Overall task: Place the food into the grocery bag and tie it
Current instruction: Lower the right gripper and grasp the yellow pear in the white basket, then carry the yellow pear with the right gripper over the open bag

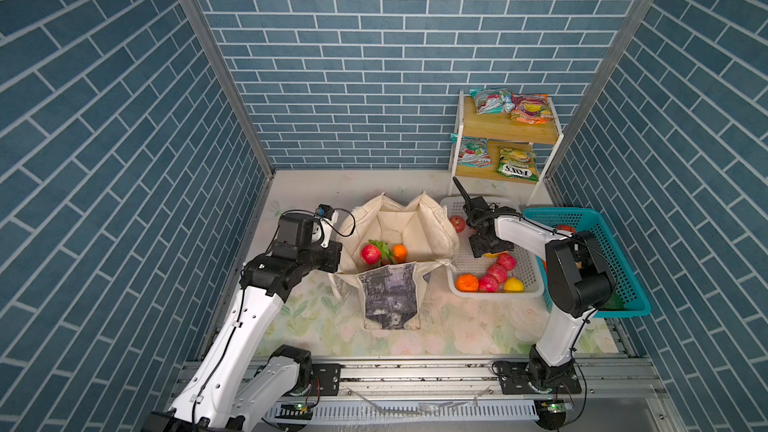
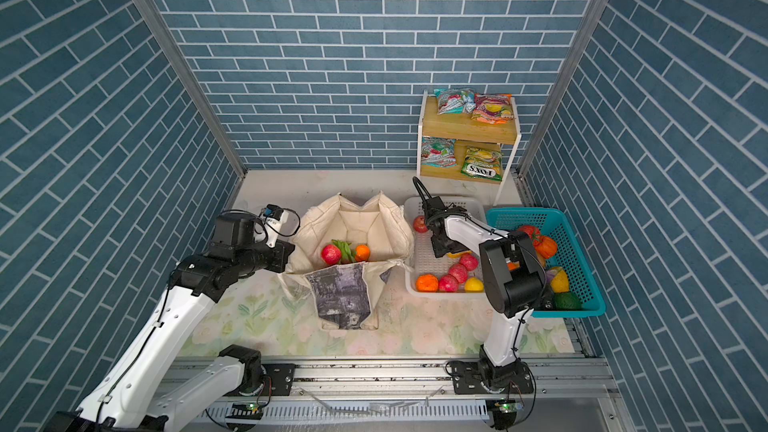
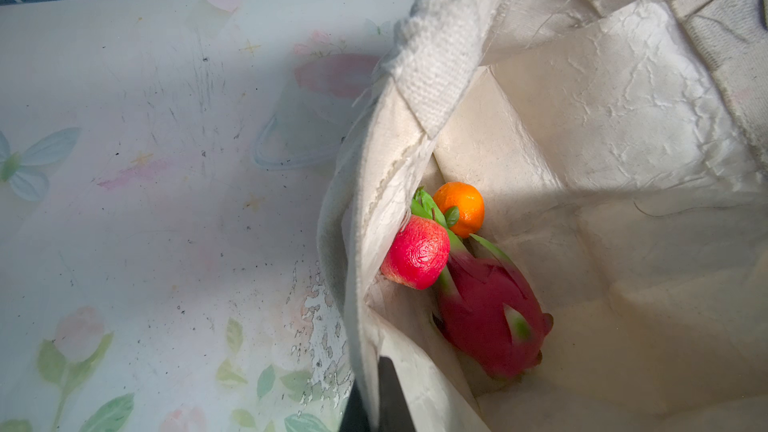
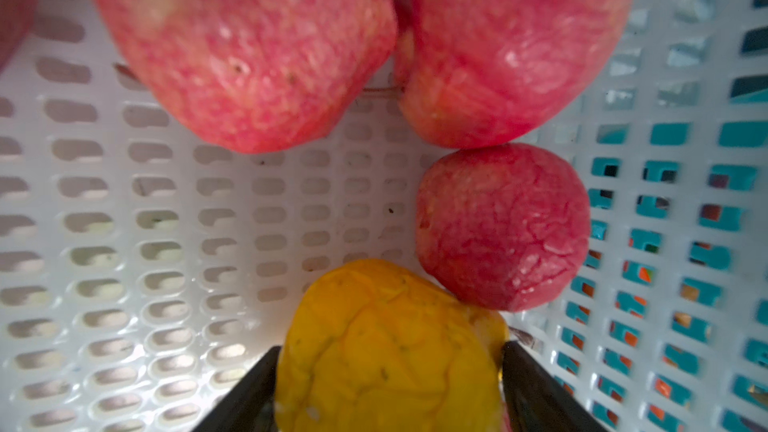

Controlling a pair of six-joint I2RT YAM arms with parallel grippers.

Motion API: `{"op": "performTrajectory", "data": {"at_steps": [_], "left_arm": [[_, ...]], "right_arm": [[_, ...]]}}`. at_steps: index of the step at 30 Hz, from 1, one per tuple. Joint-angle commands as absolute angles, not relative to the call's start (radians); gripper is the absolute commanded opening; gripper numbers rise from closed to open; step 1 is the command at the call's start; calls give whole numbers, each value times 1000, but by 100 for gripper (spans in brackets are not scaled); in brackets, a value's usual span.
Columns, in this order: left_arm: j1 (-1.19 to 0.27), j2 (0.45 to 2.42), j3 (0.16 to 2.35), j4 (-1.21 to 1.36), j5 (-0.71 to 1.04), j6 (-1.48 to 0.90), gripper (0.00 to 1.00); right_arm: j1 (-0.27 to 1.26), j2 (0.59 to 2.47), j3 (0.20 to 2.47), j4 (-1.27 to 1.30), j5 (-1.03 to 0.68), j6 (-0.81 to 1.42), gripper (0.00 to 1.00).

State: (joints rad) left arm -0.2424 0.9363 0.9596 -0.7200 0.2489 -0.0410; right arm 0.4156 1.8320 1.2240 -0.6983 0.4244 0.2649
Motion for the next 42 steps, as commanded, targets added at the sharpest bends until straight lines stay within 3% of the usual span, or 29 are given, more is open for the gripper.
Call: {"op": "performTrajectory", "data": {"at_steps": [1,8,16,29,42], "left_arm": [[-238,934,951,-703,250,-40,0],[-238,933,951,-703,251,-40,0],[-238,932,951,-701,252,-40,0],[-238,928,951,-701,256,-41,0],[-238,924,950,-700,261,-41,0]], "right_arm": [[407,1844,1248,-704,428,285,77],[403,1828,1251,-722,430,281,64],[403,1667,1263,-769,379,302,60],[475,1266,1425,-786,42,380,56],[812,1501,1699,-764,-59,353,55]]}}
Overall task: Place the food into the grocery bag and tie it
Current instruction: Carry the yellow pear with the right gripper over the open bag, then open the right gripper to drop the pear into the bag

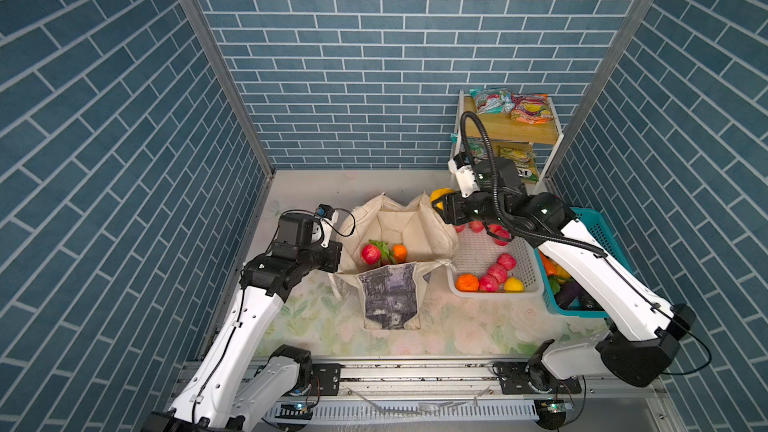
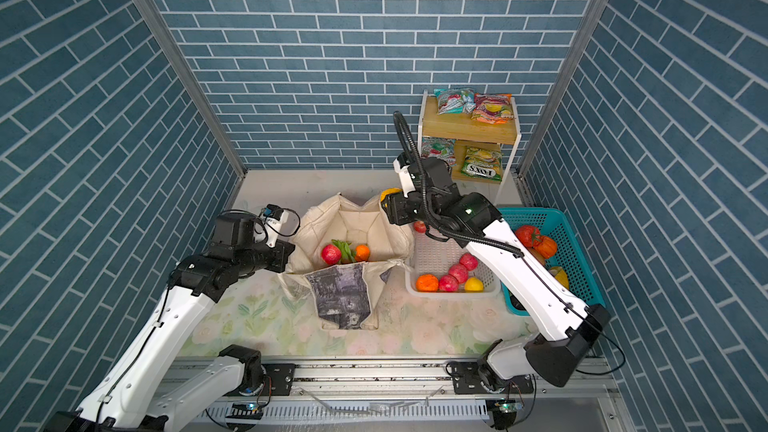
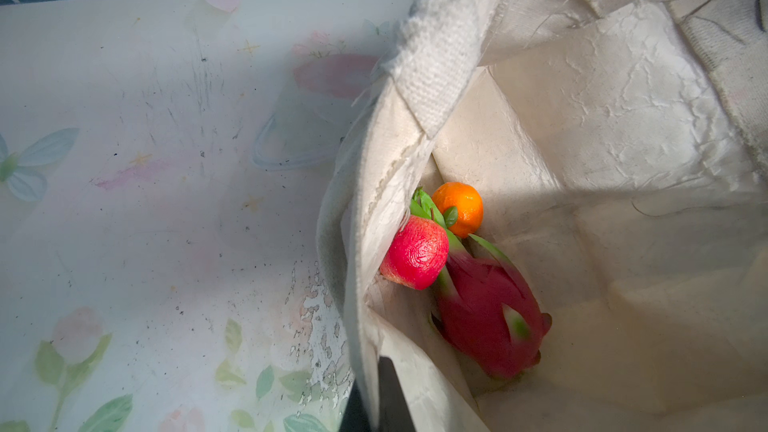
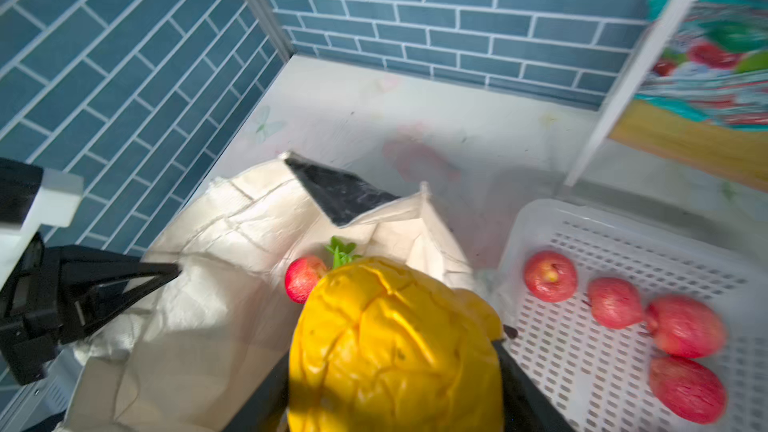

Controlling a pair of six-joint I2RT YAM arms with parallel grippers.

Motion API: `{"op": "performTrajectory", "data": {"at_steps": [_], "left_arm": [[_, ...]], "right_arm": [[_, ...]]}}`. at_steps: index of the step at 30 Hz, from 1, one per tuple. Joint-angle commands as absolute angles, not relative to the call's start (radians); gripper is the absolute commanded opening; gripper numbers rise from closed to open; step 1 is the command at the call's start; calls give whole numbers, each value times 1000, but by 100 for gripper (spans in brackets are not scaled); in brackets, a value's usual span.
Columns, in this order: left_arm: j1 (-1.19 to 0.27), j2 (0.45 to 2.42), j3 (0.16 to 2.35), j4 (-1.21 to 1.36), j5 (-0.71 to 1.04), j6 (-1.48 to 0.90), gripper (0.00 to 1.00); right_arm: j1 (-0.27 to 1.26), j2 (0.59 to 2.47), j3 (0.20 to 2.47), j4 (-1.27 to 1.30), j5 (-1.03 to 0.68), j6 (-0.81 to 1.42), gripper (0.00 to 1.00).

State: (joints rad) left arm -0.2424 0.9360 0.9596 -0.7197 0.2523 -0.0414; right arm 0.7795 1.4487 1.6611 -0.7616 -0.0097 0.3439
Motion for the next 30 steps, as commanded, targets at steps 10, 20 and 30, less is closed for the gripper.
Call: {"op": "performTrajectory", "data": {"at_steps": [10,20,30], "left_arm": [[-238,924,949,-700,259,-41,0],[-238,926,949,-700,258,-41,0],[-238,925,948,-700,255,-41,0]], "right_arm": [[925,1712,1799,-808,-133,327,54],[961,1783,1792,-838,-156,298,54],[973,1844,1780,-885,-136,272,54]]}}
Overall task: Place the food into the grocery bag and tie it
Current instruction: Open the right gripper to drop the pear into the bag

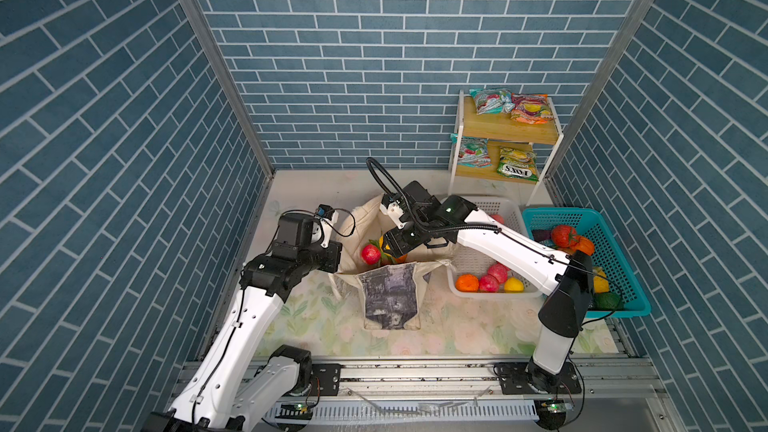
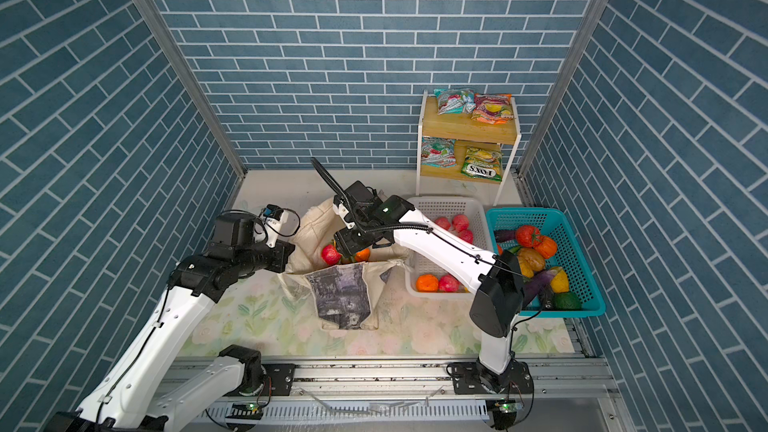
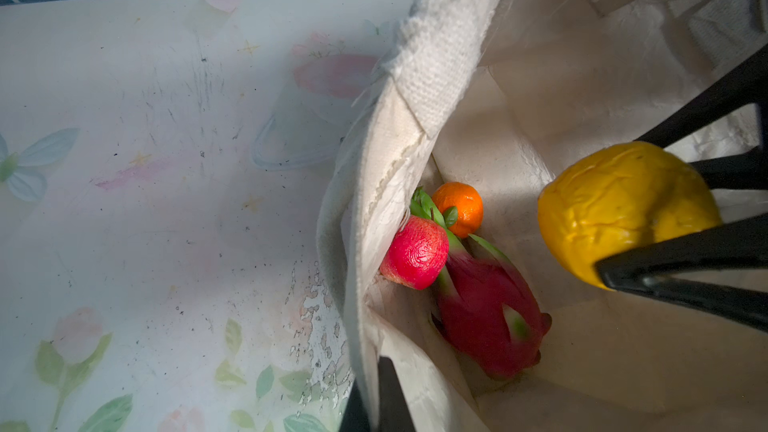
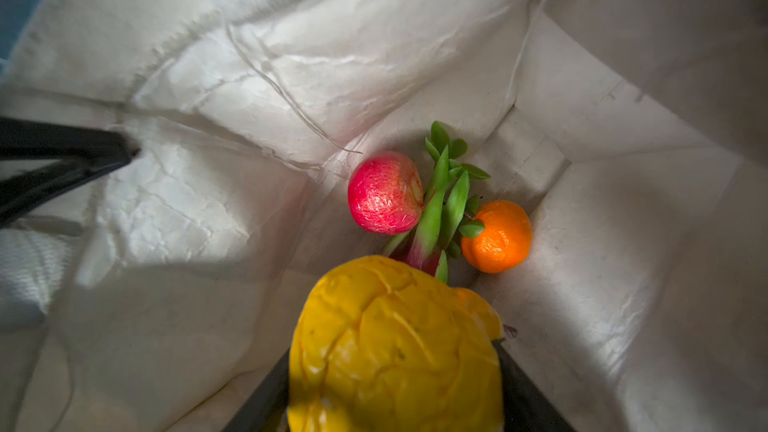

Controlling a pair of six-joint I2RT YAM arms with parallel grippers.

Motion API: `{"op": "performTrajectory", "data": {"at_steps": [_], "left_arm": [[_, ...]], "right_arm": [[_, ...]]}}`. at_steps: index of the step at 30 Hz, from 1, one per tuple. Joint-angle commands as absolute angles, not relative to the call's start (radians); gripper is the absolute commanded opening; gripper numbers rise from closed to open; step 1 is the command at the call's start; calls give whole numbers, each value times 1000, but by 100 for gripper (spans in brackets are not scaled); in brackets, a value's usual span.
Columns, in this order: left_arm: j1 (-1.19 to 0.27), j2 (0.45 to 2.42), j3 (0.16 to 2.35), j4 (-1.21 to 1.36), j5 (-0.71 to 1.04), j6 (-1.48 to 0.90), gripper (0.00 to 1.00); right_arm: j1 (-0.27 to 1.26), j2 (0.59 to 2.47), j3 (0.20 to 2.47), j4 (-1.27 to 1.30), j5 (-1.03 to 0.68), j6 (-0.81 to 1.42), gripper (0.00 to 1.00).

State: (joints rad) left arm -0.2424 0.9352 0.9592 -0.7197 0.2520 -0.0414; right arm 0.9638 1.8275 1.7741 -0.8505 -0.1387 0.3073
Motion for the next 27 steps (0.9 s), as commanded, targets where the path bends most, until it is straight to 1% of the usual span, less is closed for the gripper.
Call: {"op": "performTrajectory", "data": {"at_steps": [1,6,14,27], "left_arm": [[-238,925,948,-700,255,-41,0],[-238,923,948,-701,257,-41,0],[-238,919,948,-700,254,-41,0],[-238,917,948,-700,254,-41,0]], "right_arm": [[974,1849,1779,-888,-132,272,54],[981,1882,1786,-920,-122,265,54],[982,1923,1786,-957,-48,236,56],[980,1983,1761,-948,-6,209,61]]}}
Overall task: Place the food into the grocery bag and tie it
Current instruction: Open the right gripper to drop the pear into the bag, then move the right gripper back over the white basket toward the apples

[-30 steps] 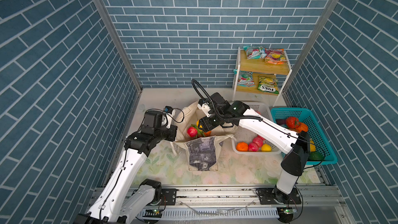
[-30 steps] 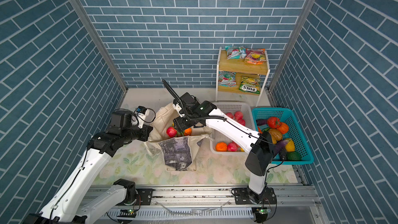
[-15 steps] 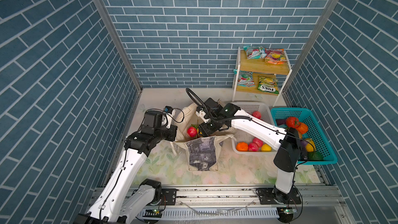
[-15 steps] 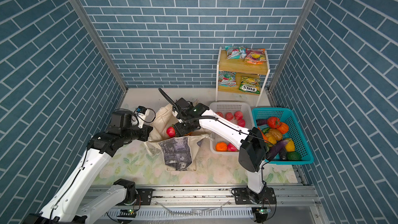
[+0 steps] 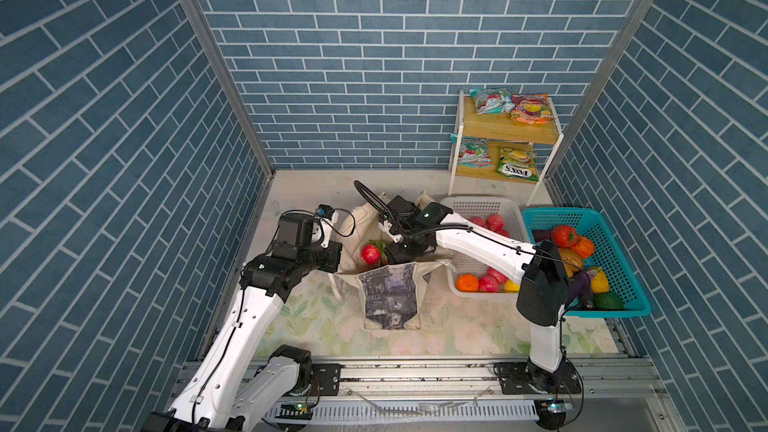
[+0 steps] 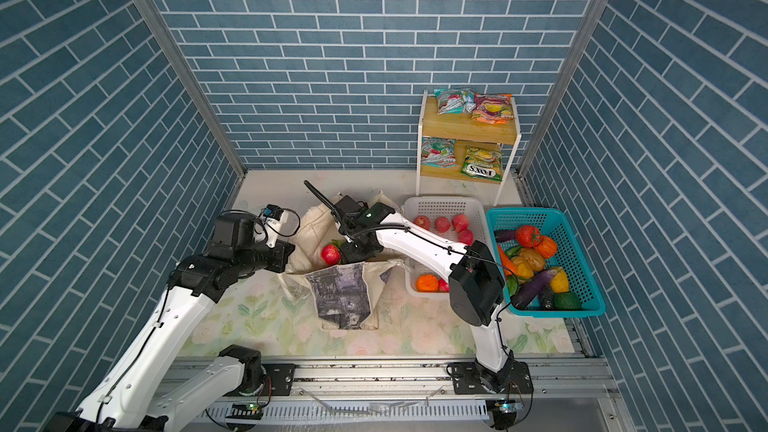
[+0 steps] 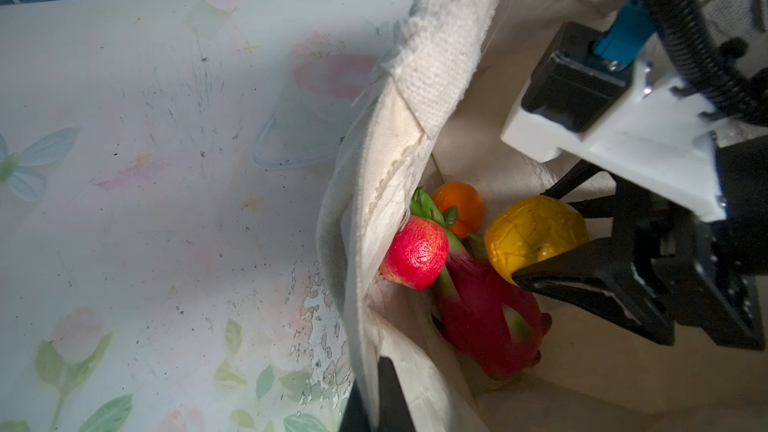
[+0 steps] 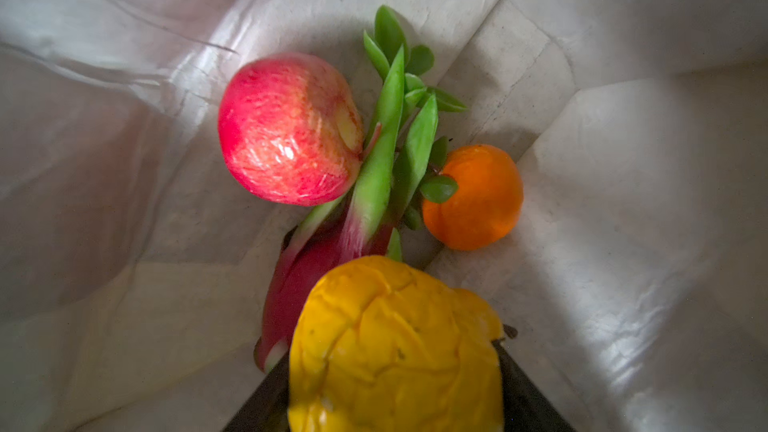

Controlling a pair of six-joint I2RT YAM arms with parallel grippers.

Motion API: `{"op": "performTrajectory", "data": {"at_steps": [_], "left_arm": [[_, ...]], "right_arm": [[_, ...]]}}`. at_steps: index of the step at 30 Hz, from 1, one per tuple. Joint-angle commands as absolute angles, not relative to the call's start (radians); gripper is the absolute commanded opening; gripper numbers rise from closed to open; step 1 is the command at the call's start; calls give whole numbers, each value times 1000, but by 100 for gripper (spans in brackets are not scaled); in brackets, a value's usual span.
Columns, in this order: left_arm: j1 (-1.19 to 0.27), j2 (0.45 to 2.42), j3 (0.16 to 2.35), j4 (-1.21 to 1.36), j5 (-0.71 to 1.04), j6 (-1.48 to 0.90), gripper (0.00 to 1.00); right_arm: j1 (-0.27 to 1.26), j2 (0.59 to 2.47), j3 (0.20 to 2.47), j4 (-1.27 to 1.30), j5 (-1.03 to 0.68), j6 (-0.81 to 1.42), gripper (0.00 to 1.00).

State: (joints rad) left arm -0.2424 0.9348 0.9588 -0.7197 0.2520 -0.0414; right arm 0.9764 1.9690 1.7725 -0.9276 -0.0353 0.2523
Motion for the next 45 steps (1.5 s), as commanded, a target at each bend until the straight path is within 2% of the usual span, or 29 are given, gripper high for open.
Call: {"op": "performTrajectory", "data": {"at_steps": [1,6,10,12,18,23,29,37,45], "left_arm": [[-238,917,948,-700,254,-41,0],[-238,918,948,-700,254,-41,0],[-238,917,948,-700,254,-41,0],[-238,918,948,-701,255,-41,0],[-238,918,948,-701,254,-41,0],[-238,920,948,-699,255,-41,0],[-238,919,948,-700,254,-41,0],[-238,920,948,-700,254,-41,0],[-238,927,948,-700,255,-43,0]], "right_arm": [[980,1986,1759,-947,-2,207,62],[980,1994,1752,-947,26,202,68],[980,1987,1765,-964,56,204,77],[980,1971,1776,-975,78,203,99],[982,1847,1807,-971,127,193,99],[981,1666,1815,-897,197,186,99],[957,1431,1702,-755,368,168,99],[704,1309,1544,-872,427,362,99],[511,1303,1346,-1006,307,618,93]]}}
